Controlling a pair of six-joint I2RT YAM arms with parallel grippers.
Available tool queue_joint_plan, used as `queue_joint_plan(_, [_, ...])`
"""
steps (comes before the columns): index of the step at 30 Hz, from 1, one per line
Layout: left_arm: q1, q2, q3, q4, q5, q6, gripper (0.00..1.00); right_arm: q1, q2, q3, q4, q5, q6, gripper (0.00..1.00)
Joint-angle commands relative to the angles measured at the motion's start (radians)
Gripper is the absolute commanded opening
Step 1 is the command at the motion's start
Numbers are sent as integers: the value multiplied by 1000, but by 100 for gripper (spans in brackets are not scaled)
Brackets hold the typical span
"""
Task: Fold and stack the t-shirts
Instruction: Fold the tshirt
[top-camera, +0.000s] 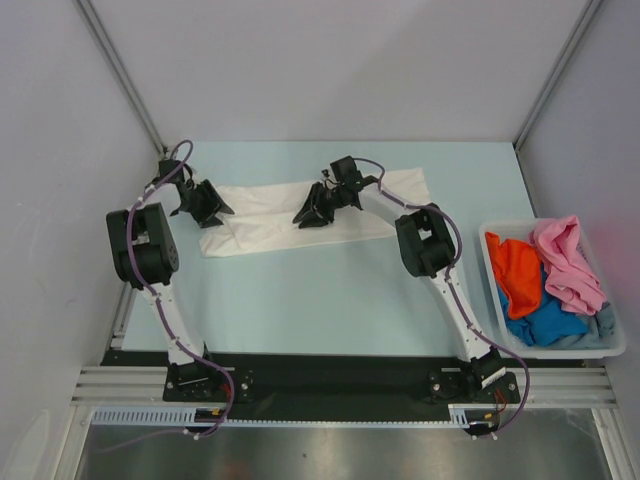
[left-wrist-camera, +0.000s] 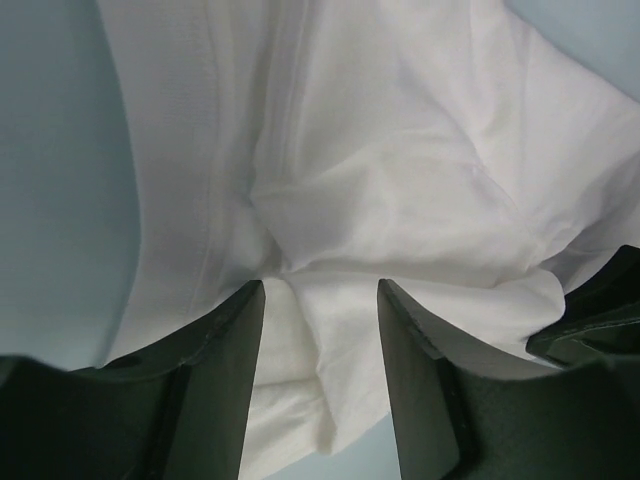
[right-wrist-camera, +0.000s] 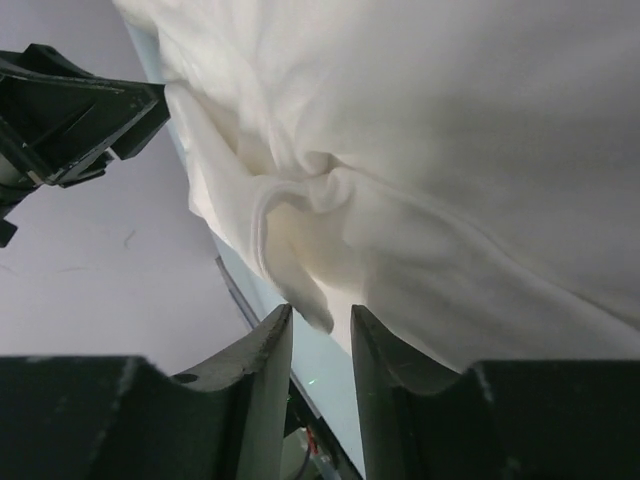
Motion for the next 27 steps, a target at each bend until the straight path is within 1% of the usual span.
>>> queue_joint_plan(1, [8, -107, -11, -30, -81, 32, 55, -19, -13, 90, -142, 44, -154, 36])
queue_joint_plan(3, [5, -156, -22, -41, -87, 17, 55, -25, -26, 101, -190, 91, -199, 41])
queue_joint_plan(5, [-4, -191, -54, -38, -75, 3, 55, -29, -40, 119, -213, 131, -251, 42])
queue_joint_plan(7, [-19, -231, -100, -13, -23, -21, 54, -26, -47, 121, -190, 125, -260, 43])
queue_joint_plan(8, [-24, -239, -113, -6, -8, -29, 54, -23, -52, 116, -173, 119, -242, 47])
queue_joint_plan(9, [-30, -242, -119, -12, -1, -30, 54, -23, -50, 115, -137, 105, -233, 48])
queue_joint_plan(11, [-44, -246, -133, -21, -1, -21, 56, -19, -46, 121, -115, 81, -221, 53])
queue_joint_plan(13, [-47, -251, -158, -33, 0, -11, 57, -14, -46, 118, -101, 75, -227, 54])
queue_joint_plan(19, [-81, -282, -254, -1, 26, -3, 55, 0, -49, 80, -80, 56, -273, 52])
queue_joint_plan(25, [-104, -243, -252, 14, 37, -7, 55, 11, -27, 81, -43, 42, -259, 49])
queue_joint_plan(27, [-105, -237, -258, 24, 51, -20, 51, 9, -21, 79, -34, 44, -256, 47])
